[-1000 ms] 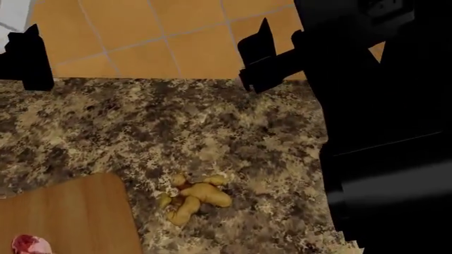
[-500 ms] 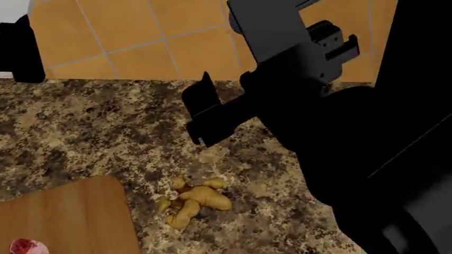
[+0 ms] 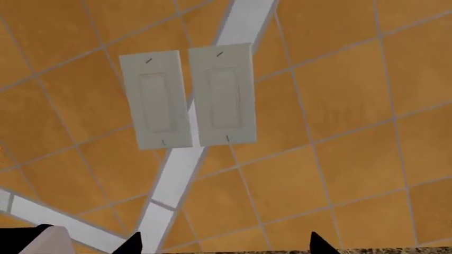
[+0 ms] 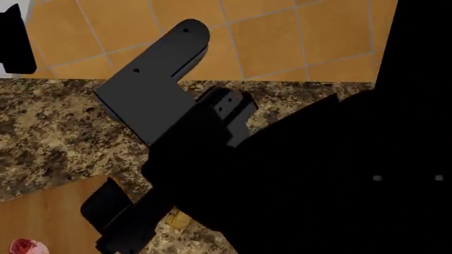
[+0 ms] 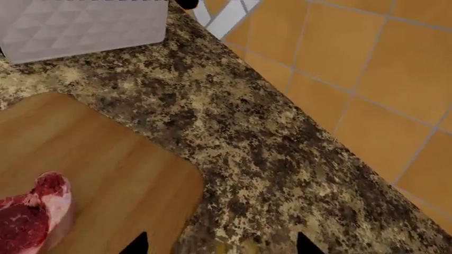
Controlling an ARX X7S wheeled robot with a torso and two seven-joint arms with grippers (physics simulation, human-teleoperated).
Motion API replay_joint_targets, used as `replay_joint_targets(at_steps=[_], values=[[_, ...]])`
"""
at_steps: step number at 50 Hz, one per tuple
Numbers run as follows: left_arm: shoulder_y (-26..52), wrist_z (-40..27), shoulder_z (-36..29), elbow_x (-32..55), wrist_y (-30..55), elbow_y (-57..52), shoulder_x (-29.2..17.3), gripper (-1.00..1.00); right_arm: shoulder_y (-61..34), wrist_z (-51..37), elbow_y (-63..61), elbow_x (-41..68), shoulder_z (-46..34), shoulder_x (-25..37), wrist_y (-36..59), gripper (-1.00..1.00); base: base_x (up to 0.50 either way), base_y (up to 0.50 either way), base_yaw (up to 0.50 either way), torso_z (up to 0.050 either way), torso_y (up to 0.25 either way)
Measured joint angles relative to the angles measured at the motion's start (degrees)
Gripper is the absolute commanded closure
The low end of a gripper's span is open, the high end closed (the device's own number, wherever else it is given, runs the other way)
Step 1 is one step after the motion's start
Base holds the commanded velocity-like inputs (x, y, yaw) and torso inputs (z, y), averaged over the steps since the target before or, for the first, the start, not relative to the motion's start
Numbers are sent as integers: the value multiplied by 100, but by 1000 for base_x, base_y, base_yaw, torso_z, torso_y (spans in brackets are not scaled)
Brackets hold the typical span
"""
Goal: Clear the non-vegetable object off the cutting board and place the vegetables onto it.
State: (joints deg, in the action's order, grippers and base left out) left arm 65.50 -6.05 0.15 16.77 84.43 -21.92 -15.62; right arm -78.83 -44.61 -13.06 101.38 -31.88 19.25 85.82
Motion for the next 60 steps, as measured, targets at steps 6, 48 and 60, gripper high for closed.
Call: replay_joint_targets(at_steps=[6,48,60], values=[[-29,13,13,21,-65,44,-32,-100,-139,-107,110,392,-282,-177,-56,-100,0,0,0,0,0],[-102,-13,-2,114,-300,226,-163,-100,-62,1837,897,-715,-1127,-1270,-832,-100,0,0,0,0,0],[-122,-27,13,134,-348,251,-206,-100,56,2402,1231,-1173,-1388,-1413,-1157,-100,0,0,0,0,0]])
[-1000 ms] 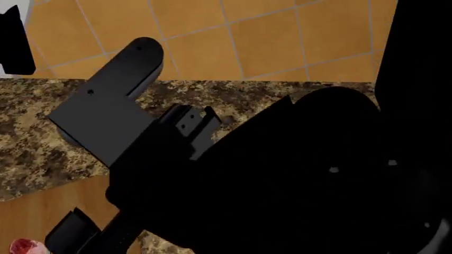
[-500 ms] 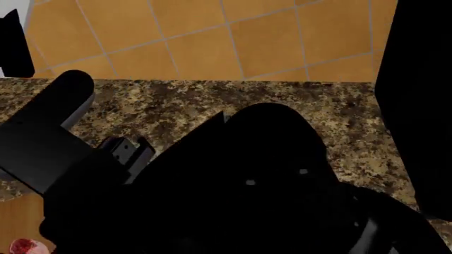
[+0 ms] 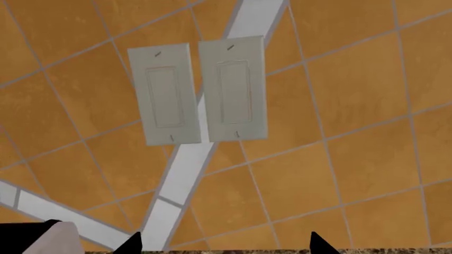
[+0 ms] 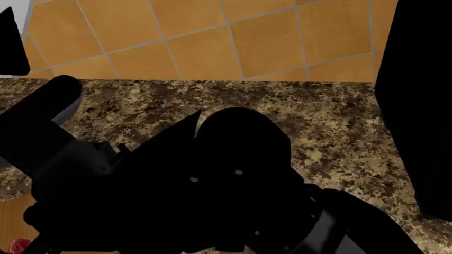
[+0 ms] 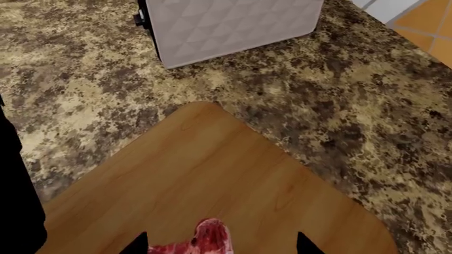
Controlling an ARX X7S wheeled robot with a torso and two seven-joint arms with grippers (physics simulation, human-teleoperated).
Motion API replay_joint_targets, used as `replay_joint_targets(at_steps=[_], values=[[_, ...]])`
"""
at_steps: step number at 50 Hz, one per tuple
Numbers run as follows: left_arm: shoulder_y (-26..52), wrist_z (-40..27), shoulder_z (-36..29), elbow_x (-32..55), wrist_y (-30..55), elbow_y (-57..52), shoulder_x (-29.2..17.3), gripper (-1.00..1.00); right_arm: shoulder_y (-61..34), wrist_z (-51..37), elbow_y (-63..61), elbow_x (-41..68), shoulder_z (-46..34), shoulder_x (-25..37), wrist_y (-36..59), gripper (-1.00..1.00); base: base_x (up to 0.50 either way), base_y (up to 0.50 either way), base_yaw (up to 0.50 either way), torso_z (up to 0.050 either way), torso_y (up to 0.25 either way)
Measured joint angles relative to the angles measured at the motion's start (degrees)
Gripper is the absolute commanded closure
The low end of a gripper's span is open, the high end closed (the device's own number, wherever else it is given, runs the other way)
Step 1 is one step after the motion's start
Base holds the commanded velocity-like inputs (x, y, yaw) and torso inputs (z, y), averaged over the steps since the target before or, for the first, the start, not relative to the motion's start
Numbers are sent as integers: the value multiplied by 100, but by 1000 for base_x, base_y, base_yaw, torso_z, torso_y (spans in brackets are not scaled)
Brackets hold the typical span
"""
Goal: Clear the non-vegetable object off the cutting board and place the vegetables onto it.
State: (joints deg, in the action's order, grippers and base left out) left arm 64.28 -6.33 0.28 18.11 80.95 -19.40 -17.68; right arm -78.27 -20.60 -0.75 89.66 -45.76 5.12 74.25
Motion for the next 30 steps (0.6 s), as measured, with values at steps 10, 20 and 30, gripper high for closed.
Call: replay_joint_targets(at_steps=[10,20,30], values=[[-57,-10,4,22,-47,15,-19,-100,53,380,286,-326,-297,-70,-211,-100,0,0,0,0,0],[-76,-9,16,44,-102,58,-52,-100,51,703,525,-479,-552,-155,-359,-100,0,0,0,0,0],[-117,-18,20,60,-152,75,-80,-100,134,896,665,-559,-798,-207,-520,-100,0,0,0,0,0]])
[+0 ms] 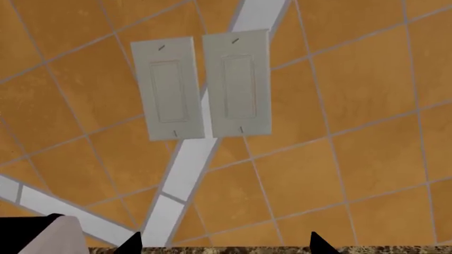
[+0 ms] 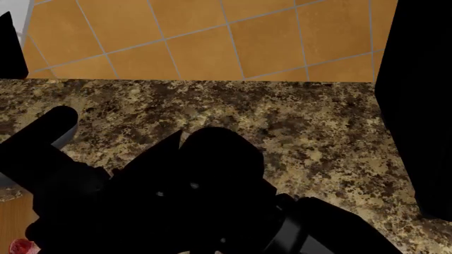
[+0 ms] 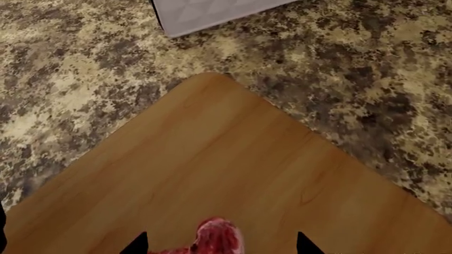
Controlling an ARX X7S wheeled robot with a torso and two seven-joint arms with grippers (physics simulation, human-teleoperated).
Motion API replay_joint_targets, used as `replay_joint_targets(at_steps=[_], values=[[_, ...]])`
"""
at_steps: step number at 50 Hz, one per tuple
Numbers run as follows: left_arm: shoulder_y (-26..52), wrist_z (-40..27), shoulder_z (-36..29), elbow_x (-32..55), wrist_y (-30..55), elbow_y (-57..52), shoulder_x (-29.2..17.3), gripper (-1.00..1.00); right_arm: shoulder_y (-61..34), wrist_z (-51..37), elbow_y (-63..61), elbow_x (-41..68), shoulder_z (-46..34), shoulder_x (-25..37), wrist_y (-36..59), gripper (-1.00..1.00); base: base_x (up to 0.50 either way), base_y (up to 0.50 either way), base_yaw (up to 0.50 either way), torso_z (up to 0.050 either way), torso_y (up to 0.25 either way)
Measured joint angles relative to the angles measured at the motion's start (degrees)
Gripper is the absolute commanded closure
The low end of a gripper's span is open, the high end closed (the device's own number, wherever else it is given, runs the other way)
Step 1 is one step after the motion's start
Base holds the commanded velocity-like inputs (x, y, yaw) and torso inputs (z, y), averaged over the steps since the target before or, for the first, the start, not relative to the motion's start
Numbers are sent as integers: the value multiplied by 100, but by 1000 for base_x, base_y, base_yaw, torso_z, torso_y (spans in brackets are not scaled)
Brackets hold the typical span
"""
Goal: Clear the non-vegetable object off the cutting board and place the vegetables onto it.
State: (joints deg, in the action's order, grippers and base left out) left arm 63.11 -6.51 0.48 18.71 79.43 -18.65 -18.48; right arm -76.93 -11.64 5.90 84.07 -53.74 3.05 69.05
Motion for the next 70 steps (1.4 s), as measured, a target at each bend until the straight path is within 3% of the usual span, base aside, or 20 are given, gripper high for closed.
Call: replay_joint_targets(at_steps=[20,21,38,70], values=[[-72,-26,10,42,-59,6,-36,-100,98,337,118,-175,-350,-48,-376,-100,0,0,0,0,0],[-74,-27,13,44,-60,5,-39,-100,97,337,115,-172,-360,-46,-385,100,0,3,0,0,0],[-40,-57,73,98,-14,-38,-80,-100,-90,14,-100,42,-375,-47,-396,100,0,0,0,-1,0],[116,-164,130,224,210,-237,-94,-100,-1501,-1096,-876,1314,148,505,-226,100,0,0,0,0,0]])
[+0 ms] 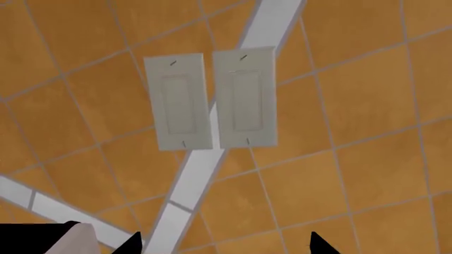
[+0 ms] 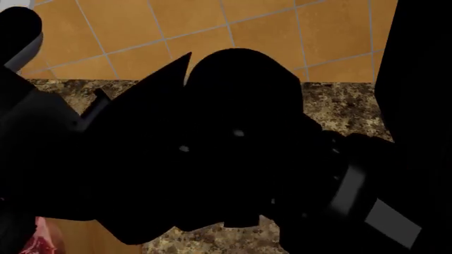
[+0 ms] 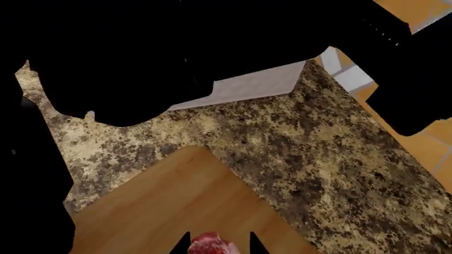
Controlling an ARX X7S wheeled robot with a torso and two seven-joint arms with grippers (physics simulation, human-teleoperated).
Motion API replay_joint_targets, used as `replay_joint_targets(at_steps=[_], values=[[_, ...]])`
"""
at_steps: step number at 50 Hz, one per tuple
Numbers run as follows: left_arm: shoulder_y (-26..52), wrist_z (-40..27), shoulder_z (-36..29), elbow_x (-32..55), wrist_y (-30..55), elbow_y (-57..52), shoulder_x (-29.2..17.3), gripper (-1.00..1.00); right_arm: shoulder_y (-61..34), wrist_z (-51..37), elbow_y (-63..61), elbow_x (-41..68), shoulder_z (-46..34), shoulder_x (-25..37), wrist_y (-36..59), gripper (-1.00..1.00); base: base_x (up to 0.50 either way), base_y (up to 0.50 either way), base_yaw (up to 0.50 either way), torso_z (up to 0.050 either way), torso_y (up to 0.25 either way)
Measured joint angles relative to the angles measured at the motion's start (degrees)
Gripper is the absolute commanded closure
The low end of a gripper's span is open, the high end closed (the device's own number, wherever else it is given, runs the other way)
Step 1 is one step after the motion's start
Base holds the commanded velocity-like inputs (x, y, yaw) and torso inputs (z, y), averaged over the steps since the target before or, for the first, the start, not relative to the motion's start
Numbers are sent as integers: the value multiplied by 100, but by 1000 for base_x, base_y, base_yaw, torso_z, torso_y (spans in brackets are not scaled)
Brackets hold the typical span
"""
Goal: Clear the non-vegetable object off the cutting board and place the vegetables onto it.
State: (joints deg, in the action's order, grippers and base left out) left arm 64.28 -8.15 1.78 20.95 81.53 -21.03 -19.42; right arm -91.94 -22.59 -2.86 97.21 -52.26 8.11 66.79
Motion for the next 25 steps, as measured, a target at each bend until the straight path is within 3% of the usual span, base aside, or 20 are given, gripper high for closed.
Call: replay_joint_targets(at_steps=[25], values=[[187,-57,-27,126,147,-94,9,-100,-408,-579,-317,452,377,1104,99,100,0,0,0,0,0]])
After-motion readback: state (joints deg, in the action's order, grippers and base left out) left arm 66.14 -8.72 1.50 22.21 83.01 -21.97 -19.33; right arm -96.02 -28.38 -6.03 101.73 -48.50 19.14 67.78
